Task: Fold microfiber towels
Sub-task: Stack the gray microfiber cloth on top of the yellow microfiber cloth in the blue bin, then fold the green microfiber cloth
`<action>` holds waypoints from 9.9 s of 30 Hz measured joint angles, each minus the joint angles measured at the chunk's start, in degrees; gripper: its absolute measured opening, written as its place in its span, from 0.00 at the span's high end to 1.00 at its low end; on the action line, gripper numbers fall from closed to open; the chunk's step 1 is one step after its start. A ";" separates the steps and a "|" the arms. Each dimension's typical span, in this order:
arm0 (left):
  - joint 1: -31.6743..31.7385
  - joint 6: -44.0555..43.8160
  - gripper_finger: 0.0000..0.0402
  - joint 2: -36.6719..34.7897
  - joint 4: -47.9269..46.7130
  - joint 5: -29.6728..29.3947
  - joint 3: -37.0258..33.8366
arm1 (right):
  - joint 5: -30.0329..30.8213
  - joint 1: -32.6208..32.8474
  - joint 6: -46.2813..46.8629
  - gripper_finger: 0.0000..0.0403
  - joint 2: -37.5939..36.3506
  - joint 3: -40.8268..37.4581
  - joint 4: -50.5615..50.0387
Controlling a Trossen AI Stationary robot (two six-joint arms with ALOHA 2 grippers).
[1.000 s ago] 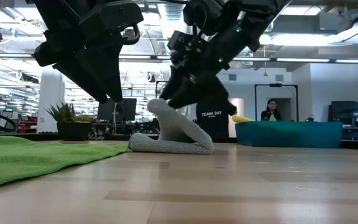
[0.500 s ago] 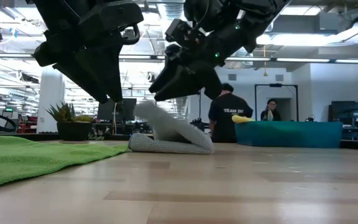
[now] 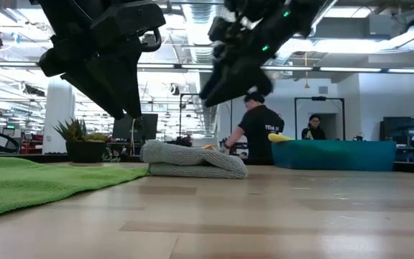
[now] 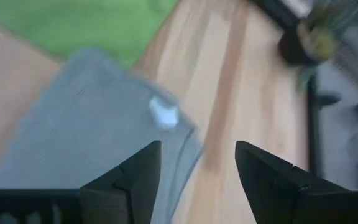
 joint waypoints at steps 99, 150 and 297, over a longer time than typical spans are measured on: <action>0.09 3.30 0.59 0.02 -1.23 -0.65 -0.02 | -23.28 -15.52 53.82 0.99 -5.98 -0.03 -20.06; 15.85 40.01 0.59 0.04 4.24 -8.66 10.29 | -13.42 -56.48 19.58 0.97 -11.97 -0.01 -44.18; -17.54 -31.10 0.59 -17.88 -14.07 23.08 -5.68 | -11.14 13.44 16.72 0.43 -11.79 0.03 -11.31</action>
